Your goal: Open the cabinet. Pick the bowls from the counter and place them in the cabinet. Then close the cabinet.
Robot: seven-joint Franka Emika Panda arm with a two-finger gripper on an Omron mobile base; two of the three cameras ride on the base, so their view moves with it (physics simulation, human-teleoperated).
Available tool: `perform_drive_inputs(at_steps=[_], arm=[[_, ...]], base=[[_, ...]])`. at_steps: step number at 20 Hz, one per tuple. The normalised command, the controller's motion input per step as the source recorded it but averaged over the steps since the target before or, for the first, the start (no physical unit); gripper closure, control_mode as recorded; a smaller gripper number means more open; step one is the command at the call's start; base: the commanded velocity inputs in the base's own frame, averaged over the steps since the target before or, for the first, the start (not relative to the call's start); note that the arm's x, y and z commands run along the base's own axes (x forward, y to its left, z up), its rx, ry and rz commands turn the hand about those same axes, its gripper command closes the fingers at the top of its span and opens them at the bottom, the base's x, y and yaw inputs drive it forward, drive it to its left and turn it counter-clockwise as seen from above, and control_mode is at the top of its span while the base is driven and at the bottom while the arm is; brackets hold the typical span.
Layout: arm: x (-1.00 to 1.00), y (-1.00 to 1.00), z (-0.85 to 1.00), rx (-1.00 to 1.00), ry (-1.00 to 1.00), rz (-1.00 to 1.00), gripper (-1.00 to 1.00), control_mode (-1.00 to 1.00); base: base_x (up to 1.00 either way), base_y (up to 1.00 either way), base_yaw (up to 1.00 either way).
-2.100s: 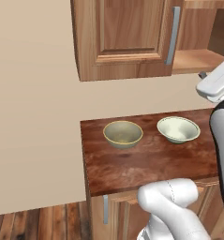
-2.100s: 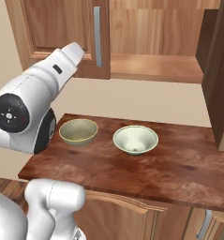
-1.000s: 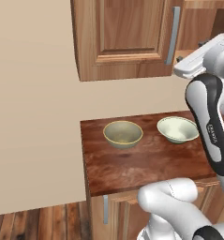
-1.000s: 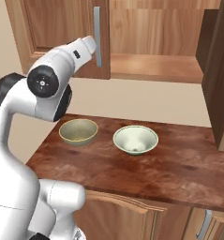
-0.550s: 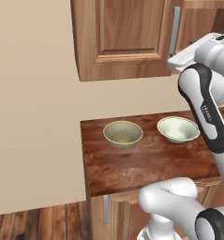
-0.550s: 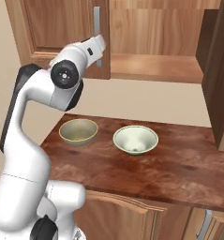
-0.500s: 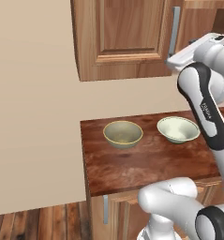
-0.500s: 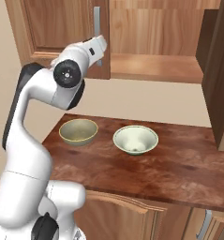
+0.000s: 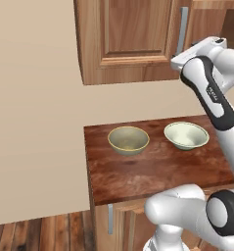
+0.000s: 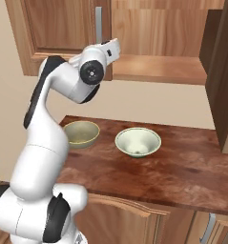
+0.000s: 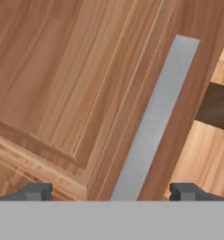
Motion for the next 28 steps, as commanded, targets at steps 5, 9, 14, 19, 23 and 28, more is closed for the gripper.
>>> perform_drive_inputs(at_steps=[5, 9, 14, 19, 23, 28], arm=[[0.47, 0.0, -0.12, 0.04, 0.0, 0.04, -1.0, -1.0], [0.45, -0.03, -0.06, 0.04, 0.0, 0.05, -1.0, -1.0], [0.47, -0.05, -0.05, 0.05, 0.0, 0.05, -1.0, -1.0], [0.43, -0.02, -0.12, 0.04, 0.0, 0.05, -1.0, -1.0], [0.29, 0.03, -0.23, 0.0, 0.03, 0.01, 1.0, -1.0], [0.02, 0.05, -0.07, -0.03, 0.05, 0.0, 1.0, -1.0]], base=[[0.0, 0.0, 0.0], [0.0, 0.0, 0.0], [0.0, 0.0, 0.0], [0.0, 0.0, 0.0], [0.0, 0.0, 0.0], [0.0, 0.0, 0.0]])
